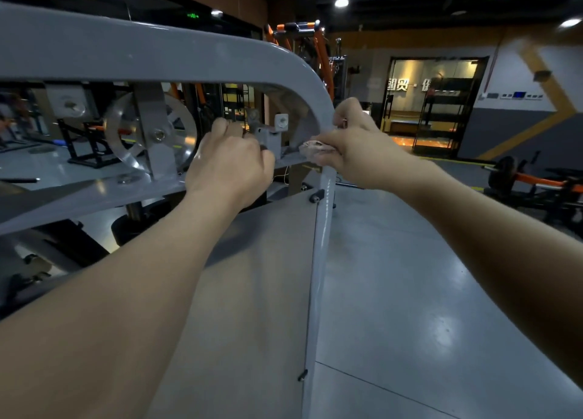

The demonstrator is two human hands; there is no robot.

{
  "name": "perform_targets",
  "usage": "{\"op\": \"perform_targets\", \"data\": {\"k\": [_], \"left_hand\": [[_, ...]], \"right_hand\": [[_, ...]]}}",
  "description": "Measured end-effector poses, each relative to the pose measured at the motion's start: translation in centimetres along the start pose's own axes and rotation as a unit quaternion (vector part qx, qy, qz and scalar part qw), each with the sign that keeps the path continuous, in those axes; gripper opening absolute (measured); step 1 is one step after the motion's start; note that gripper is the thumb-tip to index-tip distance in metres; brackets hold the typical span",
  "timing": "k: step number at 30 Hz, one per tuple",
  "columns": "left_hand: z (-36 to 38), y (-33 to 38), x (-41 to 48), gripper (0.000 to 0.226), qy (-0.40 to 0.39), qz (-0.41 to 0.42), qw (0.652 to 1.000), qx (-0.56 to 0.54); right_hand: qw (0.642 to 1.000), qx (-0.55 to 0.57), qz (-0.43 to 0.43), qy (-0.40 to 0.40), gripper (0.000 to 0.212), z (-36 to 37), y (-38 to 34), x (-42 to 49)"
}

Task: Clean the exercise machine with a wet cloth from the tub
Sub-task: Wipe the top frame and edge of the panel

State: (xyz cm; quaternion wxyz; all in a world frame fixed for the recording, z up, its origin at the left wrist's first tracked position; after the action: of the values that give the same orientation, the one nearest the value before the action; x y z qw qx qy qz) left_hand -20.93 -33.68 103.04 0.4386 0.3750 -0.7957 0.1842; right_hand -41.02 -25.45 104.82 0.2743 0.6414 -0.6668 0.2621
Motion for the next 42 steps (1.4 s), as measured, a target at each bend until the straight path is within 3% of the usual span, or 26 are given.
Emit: {"op": "perform_targets", "data": {"k": [3, 5, 8, 11, 15, 21, 25, 30, 36, 40, 42], "left_hand": [[0.0, 0.1, -0.1, 0.043, -0.001, 0.008, 1.000, 0.011], [0.1, 0.1, -0.1, 0.046, -0.002, 0.016, 1.000, 0.015], [0.1, 0.1, -0.1, 0.064, -0.007, 0.018, 1.000, 0.021], [0.2, 0.0, -0.1, 0.077, 0.000, 0.022, 0.999, 0.023], [0.3, 0.2, 0.1, 0.077, 0.001, 0.022, 0.999, 0.031], [0.7, 0.2, 0.1, 0.064, 0.005, 0.016, 0.999, 0.049], [0.7, 0.2, -0.2, 0.054, 0.005, 0.013, 0.999, 0.041], [0.4, 0.2, -0.3, 0.057, 0.017, 0.032, 0.999, 0.041], [0.7, 0.0, -0.1, 0.042, 0.031, 0.045, 0.998, 0.044], [0.4, 0.0, -0.2, 0.035, 0.046, 0.049, 0.997, 0.044], [0.3, 0.1, -0.3, 0.033, 0.044, 0.055, 0.997, 0.041]], "right_hand": [[0.994, 0.021, 0.008, 0.104, 0.028, 1.6, -0.9, 0.0], [0.992, 0.020, 0.005, 0.126, 0.025, 2.6, -1.8, 0.2], [0.999, -0.007, -0.008, 0.046, 0.020, 4.2, -2.8, 0.6], [0.999, -0.001, -0.019, -0.043, 0.036, 3.9, -3.0, 1.1], [0.990, 0.060, 0.032, -0.126, 0.041, 3.2, -3.3, 2.3], [0.978, 0.032, 0.065, -0.197, 0.019, 4.2, -4.6, 4.9], [0.987, 0.052, 0.055, -0.144, 0.011, 3.2, -4.9, 4.8], [0.990, 0.065, 0.024, -0.126, 0.029, 1.2, -3.8, 2.4], [0.998, 0.052, -0.007, -0.047, 0.025, 1.5, -4.9, 1.5], [0.996, 0.028, -0.081, -0.010, 0.017, 2.7, -6.5, 0.5], [0.998, -0.003, -0.063, -0.002, 0.017, 2.6, -5.2, 0.2]]}}
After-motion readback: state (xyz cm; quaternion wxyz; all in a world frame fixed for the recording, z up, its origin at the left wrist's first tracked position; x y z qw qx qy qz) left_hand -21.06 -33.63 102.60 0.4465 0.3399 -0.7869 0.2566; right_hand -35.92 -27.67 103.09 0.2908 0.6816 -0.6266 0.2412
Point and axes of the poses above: each hand's wrist, its own x-axis towards the middle knuckle, its own z-axis out of the palm, y = z × x, the point moved 3 cm from there along x, towards the middle knuckle, and after that the axes turned 14 degrees about y, right-handed, at the moved point
